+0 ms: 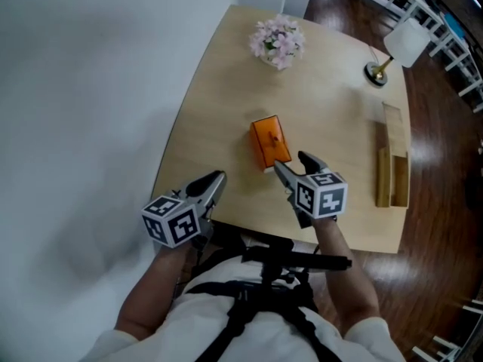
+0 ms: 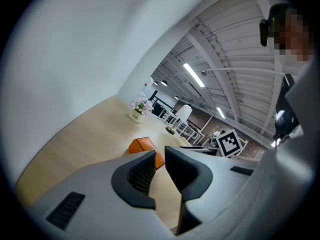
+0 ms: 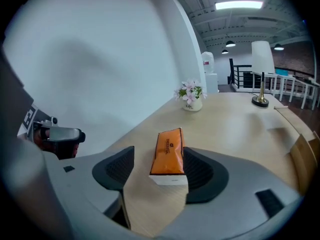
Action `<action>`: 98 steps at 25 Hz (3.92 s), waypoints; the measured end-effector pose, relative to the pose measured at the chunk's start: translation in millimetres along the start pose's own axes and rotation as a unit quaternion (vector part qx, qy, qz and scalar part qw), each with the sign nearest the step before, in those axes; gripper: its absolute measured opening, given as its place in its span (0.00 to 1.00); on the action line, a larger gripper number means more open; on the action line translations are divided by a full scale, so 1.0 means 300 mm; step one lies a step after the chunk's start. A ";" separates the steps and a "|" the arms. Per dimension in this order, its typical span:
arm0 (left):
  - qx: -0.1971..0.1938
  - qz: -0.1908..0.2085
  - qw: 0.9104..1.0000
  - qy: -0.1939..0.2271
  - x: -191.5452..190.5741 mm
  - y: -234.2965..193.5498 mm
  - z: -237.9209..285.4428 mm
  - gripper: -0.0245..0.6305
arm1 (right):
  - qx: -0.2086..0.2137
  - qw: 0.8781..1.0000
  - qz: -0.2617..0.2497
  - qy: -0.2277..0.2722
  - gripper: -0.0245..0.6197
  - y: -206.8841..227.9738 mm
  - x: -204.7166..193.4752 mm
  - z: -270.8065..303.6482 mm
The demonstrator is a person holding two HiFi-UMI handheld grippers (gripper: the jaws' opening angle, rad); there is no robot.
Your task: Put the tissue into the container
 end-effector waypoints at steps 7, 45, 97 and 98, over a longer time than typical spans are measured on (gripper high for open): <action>0.013 -0.003 1.000 0.006 0.036 0.000 0.058 0.10 | 0.004 1.000 0.001 -0.021 0.52 0.067 0.017 0.077; -0.003 -0.020 0.998 -0.061 -0.033 -0.017 0.269 0.10 | 0.013 0.994 0.077 -0.072 0.50 0.231 -0.057 0.354; -0.089 0.063 0.990 -0.087 -0.097 0.664 0.541 0.10 | -0.029 0.993 0.104 0.051 0.41 0.556 0.023 -0.395; -0.091 0.065 0.990 -0.087 -0.099 0.678 0.546 0.10 | -0.031 0.993 0.104 0.052 0.41 0.564 0.020 -0.411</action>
Point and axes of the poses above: the fingertips, and each gripper's own axes: z forward along the fingers, y to its right, x out of its top, the point moved 2 cm from there along -z, backward along the fingers, and after that the axes turned 15 degrees about x, right-handed, at the moved point
